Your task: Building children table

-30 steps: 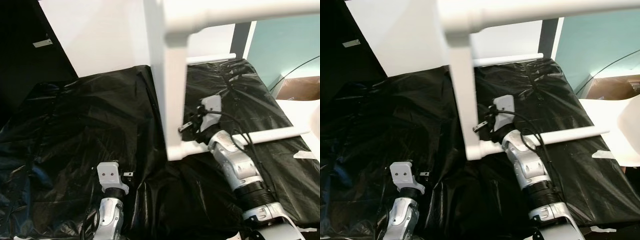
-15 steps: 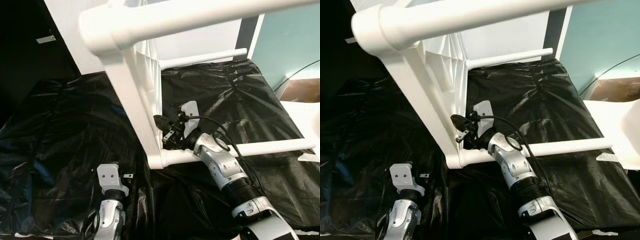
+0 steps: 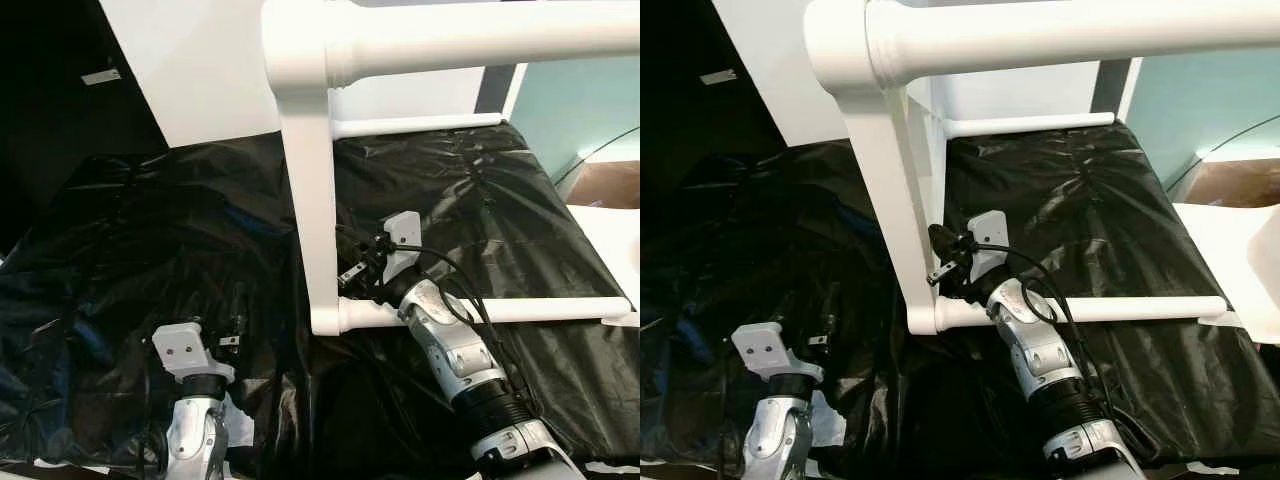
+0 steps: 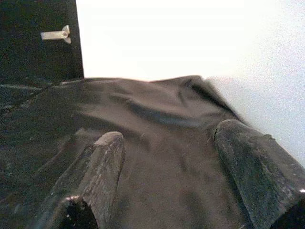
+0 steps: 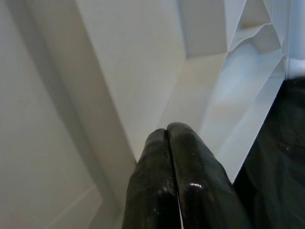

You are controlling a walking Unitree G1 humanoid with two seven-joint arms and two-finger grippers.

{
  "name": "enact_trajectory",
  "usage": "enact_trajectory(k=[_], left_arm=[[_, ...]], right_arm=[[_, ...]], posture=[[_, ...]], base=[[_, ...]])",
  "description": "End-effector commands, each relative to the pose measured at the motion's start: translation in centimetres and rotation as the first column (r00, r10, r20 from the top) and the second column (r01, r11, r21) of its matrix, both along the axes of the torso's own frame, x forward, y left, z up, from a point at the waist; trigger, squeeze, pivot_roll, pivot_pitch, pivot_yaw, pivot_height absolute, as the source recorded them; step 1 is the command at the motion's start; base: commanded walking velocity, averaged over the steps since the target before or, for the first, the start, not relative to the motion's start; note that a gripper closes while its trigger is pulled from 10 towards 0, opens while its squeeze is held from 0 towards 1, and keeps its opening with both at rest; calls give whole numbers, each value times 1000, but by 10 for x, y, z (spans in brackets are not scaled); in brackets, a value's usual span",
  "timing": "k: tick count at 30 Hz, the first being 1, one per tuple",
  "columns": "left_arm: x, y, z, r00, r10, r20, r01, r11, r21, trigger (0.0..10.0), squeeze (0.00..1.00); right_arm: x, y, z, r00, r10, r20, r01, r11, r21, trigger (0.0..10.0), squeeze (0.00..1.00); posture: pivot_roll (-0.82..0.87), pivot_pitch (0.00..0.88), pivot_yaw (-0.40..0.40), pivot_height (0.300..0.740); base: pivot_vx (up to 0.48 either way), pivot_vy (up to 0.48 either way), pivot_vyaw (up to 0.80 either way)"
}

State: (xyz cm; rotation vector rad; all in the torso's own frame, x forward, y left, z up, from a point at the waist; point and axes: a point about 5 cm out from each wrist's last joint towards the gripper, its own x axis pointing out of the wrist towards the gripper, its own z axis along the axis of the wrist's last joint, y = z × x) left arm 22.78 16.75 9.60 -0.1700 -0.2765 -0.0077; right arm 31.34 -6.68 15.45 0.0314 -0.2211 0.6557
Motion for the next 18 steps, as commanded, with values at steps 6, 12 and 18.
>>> enact_trajectory(k=[6,12,18], left_arm=[[-18,-41,36,869,-479,124,488,871,-57,10000,0],[-20,-57,45,805,-577,136,587,809,-42,10000,0],[-20,-54,43,810,-574,120,582,811,-58,10000,0]], right_arm=[[6,3,6,1000,4,29,-4,1000,-7,10000,0],[13,-7,10,993,-101,55,104,993,-59,10000,0],[20,-12,4,974,-219,56,224,967,-123,10000,0]], posture=[[50,0,77,740],[36,0,82,740],[25,0,84,740]], base=[[0,0,0],[0,0,0],[0,0,0]])
